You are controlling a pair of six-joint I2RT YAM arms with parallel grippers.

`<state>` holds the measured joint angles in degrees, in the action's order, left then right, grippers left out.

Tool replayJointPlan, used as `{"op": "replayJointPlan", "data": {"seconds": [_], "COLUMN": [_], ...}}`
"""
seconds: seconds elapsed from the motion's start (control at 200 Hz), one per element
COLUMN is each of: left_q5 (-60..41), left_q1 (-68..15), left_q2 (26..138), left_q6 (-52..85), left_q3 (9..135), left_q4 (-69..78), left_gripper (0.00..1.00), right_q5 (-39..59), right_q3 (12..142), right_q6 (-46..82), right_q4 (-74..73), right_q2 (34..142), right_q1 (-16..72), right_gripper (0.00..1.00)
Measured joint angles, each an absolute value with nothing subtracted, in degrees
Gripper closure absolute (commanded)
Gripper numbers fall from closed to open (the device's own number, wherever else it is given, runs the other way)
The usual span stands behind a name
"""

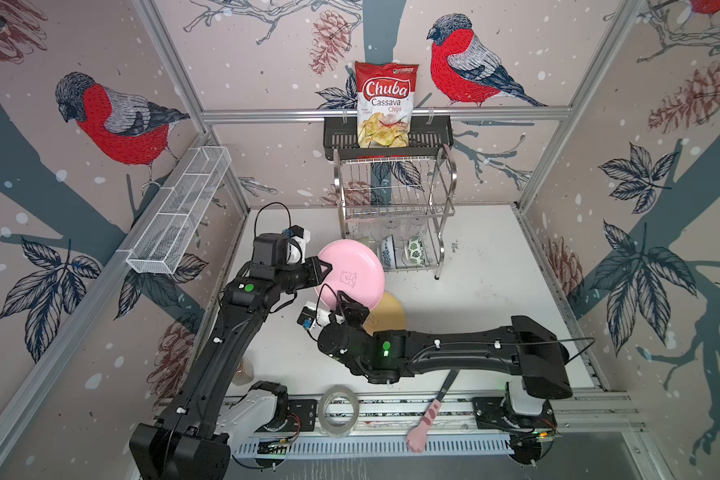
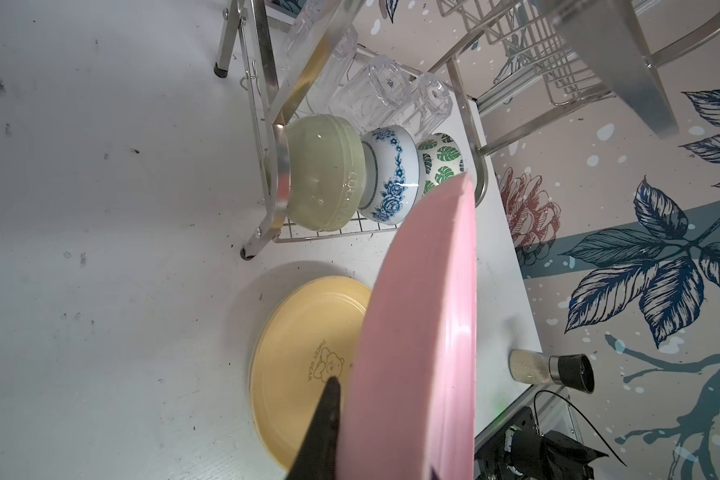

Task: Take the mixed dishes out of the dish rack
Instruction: 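Bring right gripper to the pink plate's rim while left gripper holds it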

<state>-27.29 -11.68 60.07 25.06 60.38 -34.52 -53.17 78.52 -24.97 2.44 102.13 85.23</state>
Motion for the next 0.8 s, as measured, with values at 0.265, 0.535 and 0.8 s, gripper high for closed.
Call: {"op": "replayJointPlan", "data": {"seconds": [0.265,0.535,0.8], "left_q5": [-29.2,-30.2,-32.3], "left_q1": [-11.7,-11.7,-11.7], "left_q2": [61.1,62.0,62.8], "left_q6": [25.1,25.1,25.1], "left_q3": [60.3,60.2,59.2], "left_q4": [-32.7,-31.7,-29.2], "left_gripper": [1.0,1.0,1.0], "right_q5": [-34.1,-5.1,6.0], "right_q3": [76.6,63.6,52.8], "right_q6": [-14.6,1.0,16.1], "right_q4": [4.8,-1.8,-5.8], "right_q2": [96.0,79.2,71.6], "right_q1": [83.9,67.9,51.0], "right_gripper": [0.37,0.48,0.47]}}
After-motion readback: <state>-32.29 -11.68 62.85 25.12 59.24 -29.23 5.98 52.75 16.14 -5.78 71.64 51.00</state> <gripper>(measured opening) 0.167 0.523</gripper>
